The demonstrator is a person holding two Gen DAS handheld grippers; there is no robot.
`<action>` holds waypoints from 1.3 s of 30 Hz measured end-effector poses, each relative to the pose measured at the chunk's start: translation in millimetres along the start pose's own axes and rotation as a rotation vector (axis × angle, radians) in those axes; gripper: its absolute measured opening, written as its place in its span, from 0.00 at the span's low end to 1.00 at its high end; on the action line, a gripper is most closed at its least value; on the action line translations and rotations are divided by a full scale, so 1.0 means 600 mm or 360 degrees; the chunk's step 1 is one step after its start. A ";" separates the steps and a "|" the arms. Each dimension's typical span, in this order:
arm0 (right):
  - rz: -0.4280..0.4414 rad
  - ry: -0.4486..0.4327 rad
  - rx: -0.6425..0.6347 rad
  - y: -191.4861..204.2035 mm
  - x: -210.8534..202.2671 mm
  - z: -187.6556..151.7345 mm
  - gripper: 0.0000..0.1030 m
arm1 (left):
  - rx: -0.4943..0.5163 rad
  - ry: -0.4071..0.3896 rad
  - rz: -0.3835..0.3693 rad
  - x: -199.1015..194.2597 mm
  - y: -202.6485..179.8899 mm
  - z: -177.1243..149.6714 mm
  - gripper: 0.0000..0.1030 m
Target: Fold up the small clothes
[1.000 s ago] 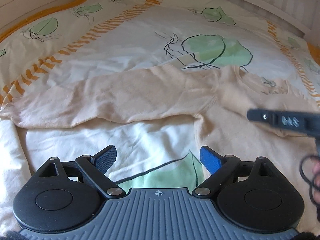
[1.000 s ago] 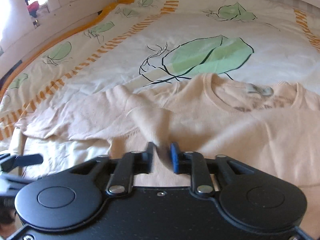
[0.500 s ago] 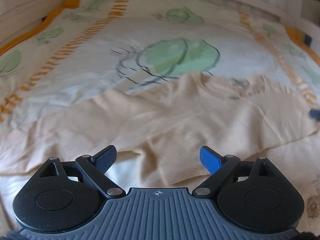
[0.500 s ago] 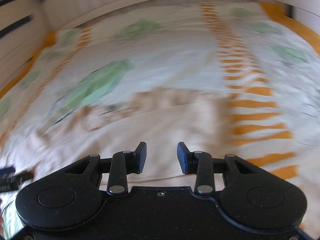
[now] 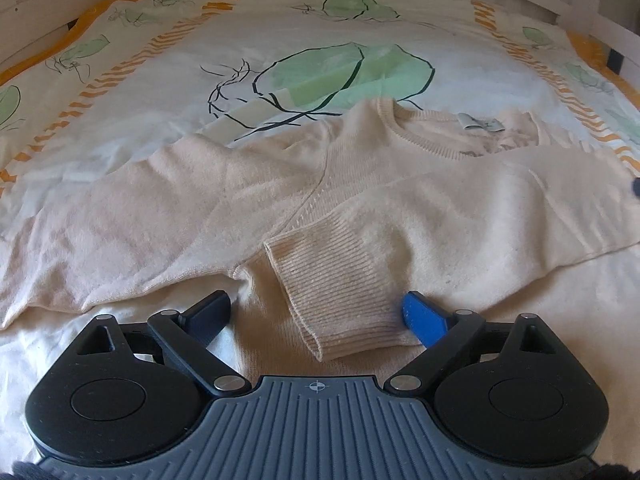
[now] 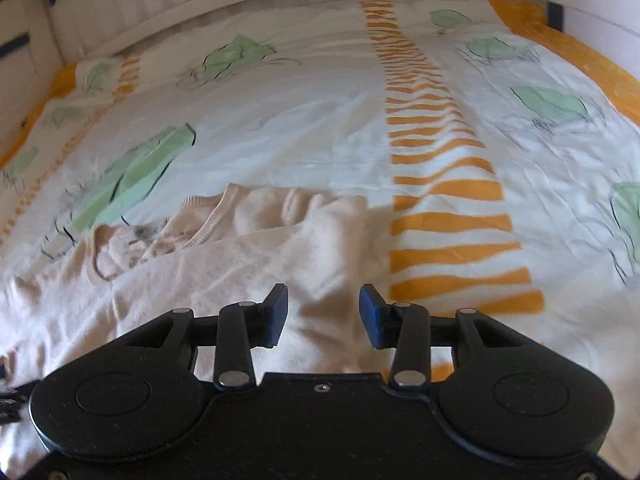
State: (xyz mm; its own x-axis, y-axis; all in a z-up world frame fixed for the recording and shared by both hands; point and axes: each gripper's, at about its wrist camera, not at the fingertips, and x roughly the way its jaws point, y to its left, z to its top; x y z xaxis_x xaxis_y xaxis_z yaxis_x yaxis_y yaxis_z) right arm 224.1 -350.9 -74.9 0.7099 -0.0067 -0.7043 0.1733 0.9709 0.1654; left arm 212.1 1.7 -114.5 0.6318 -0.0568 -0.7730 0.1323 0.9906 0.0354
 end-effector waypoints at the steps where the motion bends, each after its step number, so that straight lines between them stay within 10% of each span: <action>1: -0.0039 0.0011 -0.0031 0.009 0.010 0.003 0.49 | 0.0000 -0.0004 0.0000 -0.005 -0.003 0.002 0.91; 2: -0.0066 0.0030 -0.0043 0.012 0.020 0.005 0.48 | 0.0004 -0.0007 0.0002 -0.002 -0.007 0.009 0.90; 4: -0.0075 0.0102 -0.0035 0.015 0.040 0.009 0.13 | 0.0021 -0.0027 0.0010 -0.008 -0.008 0.010 0.90; 14: -0.0257 0.0102 0.0066 -0.066 0.036 0.002 0.04 | 0.0163 -0.0102 0.0031 -0.009 -0.029 0.019 0.90; 23: 0.0045 0.0022 0.0117 -0.069 -0.044 -0.014 0.20 | 0.0026 -0.0007 -0.0009 0.014 -0.003 0.010 0.92; 27: 0.0034 0.0013 -0.0040 -0.031 -0.084 -0.053 0.56 | 0.0045 0.0001 -0.0016 0.013 -0.004 0.009 0.93; 33: -0.0102 0.0029 -0.0268 0.017 -0.055 -0.069 0.56 | 0.0033 0.0018 -0.0015 0.014 -0.004 0.012 0.93; 39: -0.0319 0.0008 -0.0027 -0.042 -0.028 -0.069 0.53 | 0.0045 0.0012 0.0011 0.009 -0.005 0.015 0.93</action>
State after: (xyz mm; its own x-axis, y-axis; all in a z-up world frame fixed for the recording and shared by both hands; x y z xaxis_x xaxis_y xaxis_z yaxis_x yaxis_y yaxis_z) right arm 179.6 -365.3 -95.5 0.6589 -0.1989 -0.7254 0.2992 0.9541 0.0102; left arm 222.0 -2.8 -113.2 0.6268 -0.0488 -0.7776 0.1495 0.9870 0.0586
